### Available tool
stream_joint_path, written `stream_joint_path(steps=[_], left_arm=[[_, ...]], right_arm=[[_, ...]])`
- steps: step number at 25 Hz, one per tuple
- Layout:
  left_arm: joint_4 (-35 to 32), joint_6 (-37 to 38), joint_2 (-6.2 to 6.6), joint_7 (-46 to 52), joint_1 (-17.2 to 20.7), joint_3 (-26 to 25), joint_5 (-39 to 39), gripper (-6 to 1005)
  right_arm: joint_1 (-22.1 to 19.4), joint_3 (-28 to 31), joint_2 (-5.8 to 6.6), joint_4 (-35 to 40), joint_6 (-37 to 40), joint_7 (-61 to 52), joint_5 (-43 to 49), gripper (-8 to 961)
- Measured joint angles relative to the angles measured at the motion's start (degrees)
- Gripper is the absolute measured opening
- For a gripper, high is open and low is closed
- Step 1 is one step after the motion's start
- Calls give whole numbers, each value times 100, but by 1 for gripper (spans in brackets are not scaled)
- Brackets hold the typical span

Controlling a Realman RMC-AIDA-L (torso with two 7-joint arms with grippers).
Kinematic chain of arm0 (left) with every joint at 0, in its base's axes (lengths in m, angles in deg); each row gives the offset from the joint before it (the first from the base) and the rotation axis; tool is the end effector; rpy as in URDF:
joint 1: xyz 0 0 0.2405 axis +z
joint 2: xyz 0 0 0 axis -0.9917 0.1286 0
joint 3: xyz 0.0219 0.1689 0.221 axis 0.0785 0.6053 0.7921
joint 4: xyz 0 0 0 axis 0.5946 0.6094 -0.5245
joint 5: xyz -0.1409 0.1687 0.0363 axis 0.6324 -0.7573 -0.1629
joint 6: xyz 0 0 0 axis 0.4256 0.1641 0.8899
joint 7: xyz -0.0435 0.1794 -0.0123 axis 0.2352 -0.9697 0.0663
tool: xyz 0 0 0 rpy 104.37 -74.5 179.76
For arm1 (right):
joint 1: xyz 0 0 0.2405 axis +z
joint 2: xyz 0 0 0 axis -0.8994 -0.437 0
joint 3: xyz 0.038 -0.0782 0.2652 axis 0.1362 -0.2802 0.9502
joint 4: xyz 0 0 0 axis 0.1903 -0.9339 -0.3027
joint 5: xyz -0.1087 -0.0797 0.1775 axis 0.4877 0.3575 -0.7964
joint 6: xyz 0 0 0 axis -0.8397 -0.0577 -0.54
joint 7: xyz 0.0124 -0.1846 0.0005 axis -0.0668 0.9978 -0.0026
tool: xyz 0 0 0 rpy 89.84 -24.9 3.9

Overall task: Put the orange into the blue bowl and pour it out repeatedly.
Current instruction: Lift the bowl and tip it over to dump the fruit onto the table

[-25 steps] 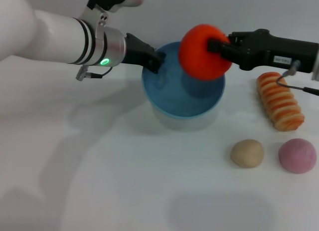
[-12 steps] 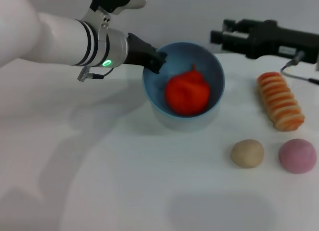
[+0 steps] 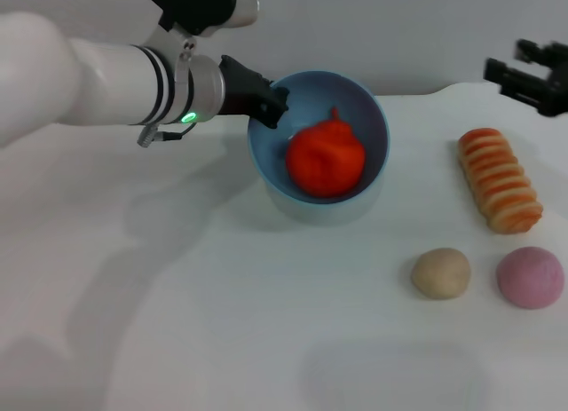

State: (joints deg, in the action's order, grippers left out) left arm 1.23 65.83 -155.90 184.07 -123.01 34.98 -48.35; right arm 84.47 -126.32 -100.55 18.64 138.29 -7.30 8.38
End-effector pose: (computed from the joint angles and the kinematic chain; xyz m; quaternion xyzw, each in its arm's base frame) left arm -0.1605 0.4796 -0.1080 -0.9271 -0.1841 -0.0208 0.3257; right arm 0.2822 0.4149 0.0413 -0.8574 0.2521 0.2714 0.3572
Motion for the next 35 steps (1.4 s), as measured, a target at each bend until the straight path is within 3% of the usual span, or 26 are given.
stream_joint_path(steps=[1, 3, 8, 12, 18, 20, 25, 35], left_arm=[[-22, -87, 1, -17, 9, 60, -2, -1], [-157, -374, 6, -217, 34, 324, -65, -1], [-535, -786, -1, -491, 169, 721, -535, -1], [-913, -1198, 0, -504, 331, 1161, -1043, -1], [-1498, -2183, -9, -510, 832, 1946, -2308, -1], [-1755, -2841, -12, -688, 1245, 2370, -3130, -1], [-1946, -3811, -25, -1527, 1779, 2797, -3351, -1], [-1765, -5034, -31, -3409, 2345, 3630, -3361, -2]], right_arm=[[-49, 96, -10, -147, -18, 129, -115, 541], [-191, 240, -27, -777, -34, 992, -753, 656], [-377, 254, -21, -1654, 19, 2246, -1650, 674], [-438, 303, 4, -2277, 25, 2624, -1842, 688], [-512, 612, -23, -2855, 34, 3038, -2327, 695], [-529, 646, -23, -3055, 52, 3154, -2645, 695], [-551, 669, -17, -3103, 203, 3168, -2729, 694], [-463, 688, -4, -3118, 261, 3169, -2733, 693]])
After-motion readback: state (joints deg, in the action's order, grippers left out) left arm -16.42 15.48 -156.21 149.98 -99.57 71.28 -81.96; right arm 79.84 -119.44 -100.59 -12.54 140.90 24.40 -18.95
